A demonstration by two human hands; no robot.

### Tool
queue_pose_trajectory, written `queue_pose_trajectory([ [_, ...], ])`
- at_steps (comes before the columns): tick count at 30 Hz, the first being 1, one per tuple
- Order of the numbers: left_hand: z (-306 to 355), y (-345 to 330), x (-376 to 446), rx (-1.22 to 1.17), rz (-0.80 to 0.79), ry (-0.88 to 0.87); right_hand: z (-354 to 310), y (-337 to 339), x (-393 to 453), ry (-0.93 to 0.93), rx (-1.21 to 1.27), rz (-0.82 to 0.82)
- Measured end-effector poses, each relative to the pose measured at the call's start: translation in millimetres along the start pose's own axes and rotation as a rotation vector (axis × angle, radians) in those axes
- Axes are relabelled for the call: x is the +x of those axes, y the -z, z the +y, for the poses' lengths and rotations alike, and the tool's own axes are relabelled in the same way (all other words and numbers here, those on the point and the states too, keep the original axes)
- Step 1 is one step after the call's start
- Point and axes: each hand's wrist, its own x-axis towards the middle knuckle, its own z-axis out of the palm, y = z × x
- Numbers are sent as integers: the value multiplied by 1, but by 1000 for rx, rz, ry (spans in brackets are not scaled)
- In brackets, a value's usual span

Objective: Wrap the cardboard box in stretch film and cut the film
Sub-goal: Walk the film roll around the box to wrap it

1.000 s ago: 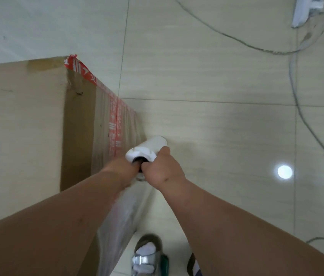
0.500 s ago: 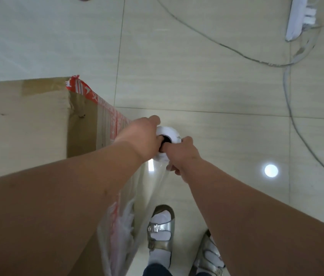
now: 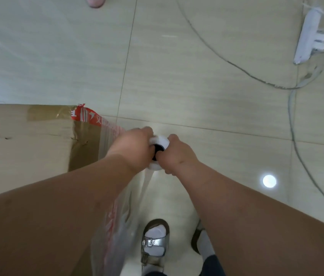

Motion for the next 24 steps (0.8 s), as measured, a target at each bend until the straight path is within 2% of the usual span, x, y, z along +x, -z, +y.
queue_pose_trajectory([
  [2,2,-1,3,-150,3,113,0,4,4,-72,141,12],
  [4,5,-2,3,-347,-173,317,0,8,8,-176,240,-49],
  [6,13,3,4,-484,-352,467,-3,18,11,-244,167,-134],
  [7,15,6,7,-427,-392,462,-3,22,14,-229,58,-138],
  [9,18,12,15,-121,-423,342,-7,28,20,-100,-151,-85],
  [12,19,24,28,215,-347,180,-18,32,27,102,-296,-107],
  [16,8,43,42,261,-213,50,-39,37,35,95,-254,-180],
  [21,-5,65,66,230,-85,-110,-61,50,52,50,-118,-121],
  [24,-16,73,78,174,-94,-42,-77,54,62,-5,-47,-129],
])
